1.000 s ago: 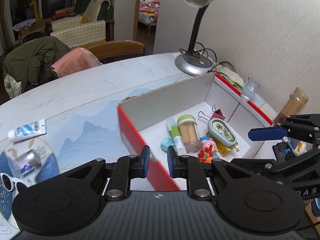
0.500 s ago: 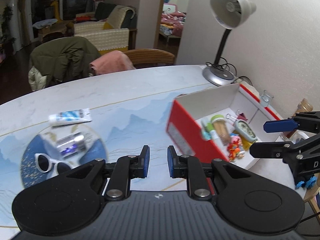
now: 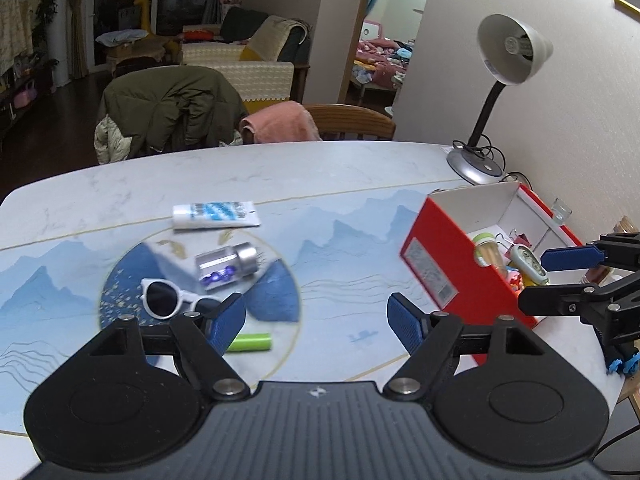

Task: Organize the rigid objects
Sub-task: 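Withdraw both tools from the shoebox toward the pill bottle and sunglasses, then grasp the green battery with the left tool while the right tool grasps the pill bottle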

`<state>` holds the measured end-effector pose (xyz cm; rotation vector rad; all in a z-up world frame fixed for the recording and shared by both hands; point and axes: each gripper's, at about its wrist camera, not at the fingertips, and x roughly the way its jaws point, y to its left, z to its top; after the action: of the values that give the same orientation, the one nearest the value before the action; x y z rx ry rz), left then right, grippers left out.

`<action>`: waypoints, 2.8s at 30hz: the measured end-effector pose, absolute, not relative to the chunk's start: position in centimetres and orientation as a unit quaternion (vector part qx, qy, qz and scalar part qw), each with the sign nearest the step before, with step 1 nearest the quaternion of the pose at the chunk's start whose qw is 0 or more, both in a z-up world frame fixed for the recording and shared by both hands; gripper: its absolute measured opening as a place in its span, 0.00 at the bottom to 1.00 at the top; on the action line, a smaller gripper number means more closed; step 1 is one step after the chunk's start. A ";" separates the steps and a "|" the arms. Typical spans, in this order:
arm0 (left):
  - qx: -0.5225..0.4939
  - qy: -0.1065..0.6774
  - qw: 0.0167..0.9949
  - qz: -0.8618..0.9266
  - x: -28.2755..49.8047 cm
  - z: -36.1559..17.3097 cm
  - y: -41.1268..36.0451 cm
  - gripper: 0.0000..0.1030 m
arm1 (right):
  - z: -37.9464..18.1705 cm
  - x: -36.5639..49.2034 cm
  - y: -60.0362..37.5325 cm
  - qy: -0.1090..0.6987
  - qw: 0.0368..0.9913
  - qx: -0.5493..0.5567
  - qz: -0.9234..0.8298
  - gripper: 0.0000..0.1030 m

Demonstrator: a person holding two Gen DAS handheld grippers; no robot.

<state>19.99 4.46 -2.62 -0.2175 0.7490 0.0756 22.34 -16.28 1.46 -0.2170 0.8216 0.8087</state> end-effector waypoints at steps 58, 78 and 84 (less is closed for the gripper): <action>-0.063 0.394 0.908 0.132 24.8 -17.2 7.2 1.00 | -10.3 29.7 11.0 0.442 0.769 -0.195 0.418 0.99; -0.056 0.386 0.911 0.134 24.3 -17.2 6.5 0.79 | -12.1 30.3 11.9 0.470 0.760 -0.204 0.401 0.68; -0.063 0.392 0.908 0.133 23.9 -16.9 6.3 0.79 | -11.5 30.1 10.8 0.469 0.765 -0.192 0.398 0.67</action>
<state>23.92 6.26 -16.87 -0.1291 0.8088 0.2743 30.13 10.76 -11.46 -0.4172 1.0187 0.8655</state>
